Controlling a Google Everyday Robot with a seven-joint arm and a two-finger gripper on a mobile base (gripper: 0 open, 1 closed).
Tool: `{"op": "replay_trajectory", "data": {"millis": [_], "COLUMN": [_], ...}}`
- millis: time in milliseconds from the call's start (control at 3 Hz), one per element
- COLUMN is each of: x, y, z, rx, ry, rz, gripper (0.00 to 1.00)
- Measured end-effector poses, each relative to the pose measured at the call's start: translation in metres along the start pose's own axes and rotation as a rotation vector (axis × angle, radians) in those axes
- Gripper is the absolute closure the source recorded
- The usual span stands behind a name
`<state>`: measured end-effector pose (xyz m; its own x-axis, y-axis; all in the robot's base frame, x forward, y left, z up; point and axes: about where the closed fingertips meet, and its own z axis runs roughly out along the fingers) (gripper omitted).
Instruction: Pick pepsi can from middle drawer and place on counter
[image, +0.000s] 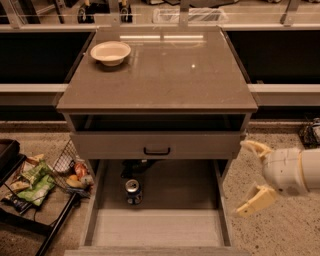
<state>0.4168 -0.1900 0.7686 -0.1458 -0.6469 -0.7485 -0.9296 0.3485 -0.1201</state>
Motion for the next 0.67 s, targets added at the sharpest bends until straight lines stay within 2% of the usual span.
{"op": "replay_trajectory", "data": {"millis": [333,667], "x": [0.0242,0.0262], "y": [0.0235,0.0242], "z": [0.0318,0.0331], "rx": [0.009,0.014], "ry": [-0.188,-0.231], "rz": [0.088,0.111], "gripper": [0.00,0.00]}}
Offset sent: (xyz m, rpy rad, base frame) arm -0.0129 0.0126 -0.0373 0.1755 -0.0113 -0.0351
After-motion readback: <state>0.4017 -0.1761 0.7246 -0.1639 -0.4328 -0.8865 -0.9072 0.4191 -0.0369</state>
